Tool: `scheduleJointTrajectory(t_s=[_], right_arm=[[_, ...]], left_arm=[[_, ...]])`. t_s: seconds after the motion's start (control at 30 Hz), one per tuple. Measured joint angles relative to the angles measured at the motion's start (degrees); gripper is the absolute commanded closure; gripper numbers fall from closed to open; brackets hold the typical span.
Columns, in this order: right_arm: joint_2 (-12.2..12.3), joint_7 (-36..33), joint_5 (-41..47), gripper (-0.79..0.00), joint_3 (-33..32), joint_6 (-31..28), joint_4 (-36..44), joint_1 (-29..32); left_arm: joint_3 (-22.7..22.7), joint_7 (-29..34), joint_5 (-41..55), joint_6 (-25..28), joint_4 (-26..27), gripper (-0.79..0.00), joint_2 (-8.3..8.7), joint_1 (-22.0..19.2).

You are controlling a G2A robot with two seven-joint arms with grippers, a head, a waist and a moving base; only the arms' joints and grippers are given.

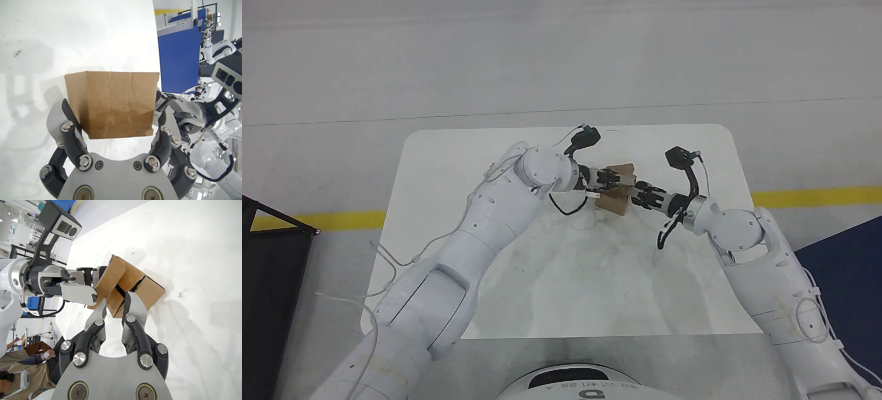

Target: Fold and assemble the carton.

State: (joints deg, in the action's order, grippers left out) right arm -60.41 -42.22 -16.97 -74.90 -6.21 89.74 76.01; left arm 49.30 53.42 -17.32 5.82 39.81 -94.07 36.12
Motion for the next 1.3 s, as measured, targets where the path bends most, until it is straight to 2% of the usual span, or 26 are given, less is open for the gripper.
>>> scheduleJointTrajectory(t_s=[0.13,0.37,0.63,0.93,1.07,1.3], right_arm=[[0.0,-0.12,-0.42,-0.243,0.24,0.42,0.09,-0.01],[0.04,-0.27,-0.69,-0.24,0.35,0.88,0.07,0.09],[0.25,-0.26,-0.75,-0.24,-0.62,1.53,-0.49,0.85],[0.88,1.37,0.02,-0.225,-4.76,1.95,1.04,3.75],[0.88,1.15,-0.03,-0.228,-4.39,1.43,1.88,4.14],[0.7,1.14,0.32,-0.228,-3.34,1.22,0.87,2.97]], left_arm=[[-0.76,-0.01,-0.53,-1.16,-0.53,-0.785,-0.3,-0.45],[-1.98,0.04,-0.86,-1.71,-1.4,-0.686,-0.88,-1.11],[-2.77,0.2,-0.66,-1.82,-3.21,-0.72,-1.43,-1.88],[-3.64,0.22,-0.78,-1.95,-4.34,-0.727,-2.07,-2.86],[-3.82,-0.16,-0.71,-1.94,-4.45,-0.785,-2.29,-3.2],[-1.85,-1.67,0.25,-1.21,-3.83,-0.785,-1.64,-3.47]])
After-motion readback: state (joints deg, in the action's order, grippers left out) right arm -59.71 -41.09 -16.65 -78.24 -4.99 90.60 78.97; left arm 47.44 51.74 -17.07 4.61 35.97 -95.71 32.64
